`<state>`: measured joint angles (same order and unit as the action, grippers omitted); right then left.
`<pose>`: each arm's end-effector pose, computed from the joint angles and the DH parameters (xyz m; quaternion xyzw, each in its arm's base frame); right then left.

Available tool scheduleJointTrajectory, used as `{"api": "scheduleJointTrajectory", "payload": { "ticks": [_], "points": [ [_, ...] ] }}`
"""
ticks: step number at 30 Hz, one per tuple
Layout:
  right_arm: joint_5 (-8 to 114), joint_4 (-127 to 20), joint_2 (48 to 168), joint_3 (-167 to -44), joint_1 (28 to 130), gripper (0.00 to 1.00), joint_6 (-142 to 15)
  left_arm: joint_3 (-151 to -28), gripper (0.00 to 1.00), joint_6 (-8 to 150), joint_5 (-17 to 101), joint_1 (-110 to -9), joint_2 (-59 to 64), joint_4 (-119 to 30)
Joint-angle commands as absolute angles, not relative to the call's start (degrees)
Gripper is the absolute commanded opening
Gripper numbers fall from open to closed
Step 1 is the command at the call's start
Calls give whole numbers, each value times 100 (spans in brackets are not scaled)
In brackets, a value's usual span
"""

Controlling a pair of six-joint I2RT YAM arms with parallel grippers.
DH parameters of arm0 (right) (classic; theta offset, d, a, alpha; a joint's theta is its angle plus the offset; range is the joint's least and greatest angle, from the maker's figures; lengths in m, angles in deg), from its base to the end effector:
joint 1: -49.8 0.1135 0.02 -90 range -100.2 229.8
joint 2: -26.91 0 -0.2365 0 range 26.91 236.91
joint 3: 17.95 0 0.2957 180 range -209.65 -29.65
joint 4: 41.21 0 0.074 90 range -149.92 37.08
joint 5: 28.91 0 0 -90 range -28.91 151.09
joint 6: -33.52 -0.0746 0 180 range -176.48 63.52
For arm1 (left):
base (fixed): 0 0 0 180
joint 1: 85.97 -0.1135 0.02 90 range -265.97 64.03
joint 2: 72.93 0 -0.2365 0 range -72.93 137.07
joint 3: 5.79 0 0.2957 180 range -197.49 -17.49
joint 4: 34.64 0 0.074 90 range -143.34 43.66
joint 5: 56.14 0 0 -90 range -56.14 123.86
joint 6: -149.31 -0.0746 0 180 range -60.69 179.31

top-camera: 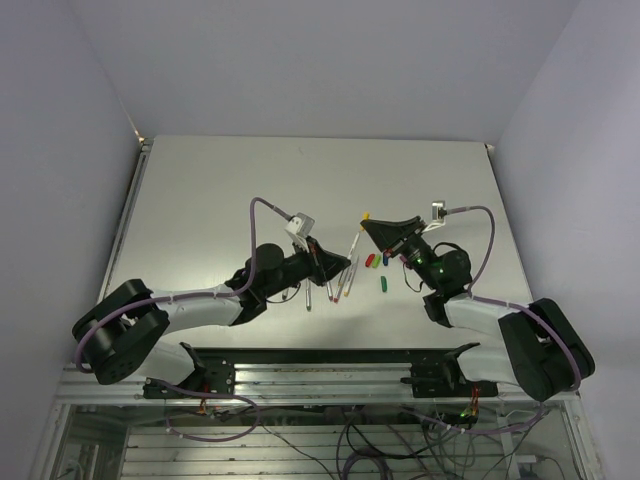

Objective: Insert the pens into the pen caps

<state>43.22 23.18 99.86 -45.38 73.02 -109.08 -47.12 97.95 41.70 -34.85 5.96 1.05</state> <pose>0.2621 0.1374 0.1755 0.0235 0.5878 0.5650 0.5785 0.2159 -0.2840 0.1605 0.1252 0.7075 -0.5244 0.4570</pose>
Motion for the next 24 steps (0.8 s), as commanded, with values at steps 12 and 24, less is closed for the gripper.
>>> {"api": "scheduleJointTrajectory", "payload": {
  "ticks": [12,24],
  "points": [
    [4235,2650,10135,-4485,7337,0,-10820,-4879,7,9859,4321,-3432,666,572],
    [4193,2678,10229,-4377,7498,0,-10840,-4790,7,9958,4225,-3435,768,994]
  ]
}}
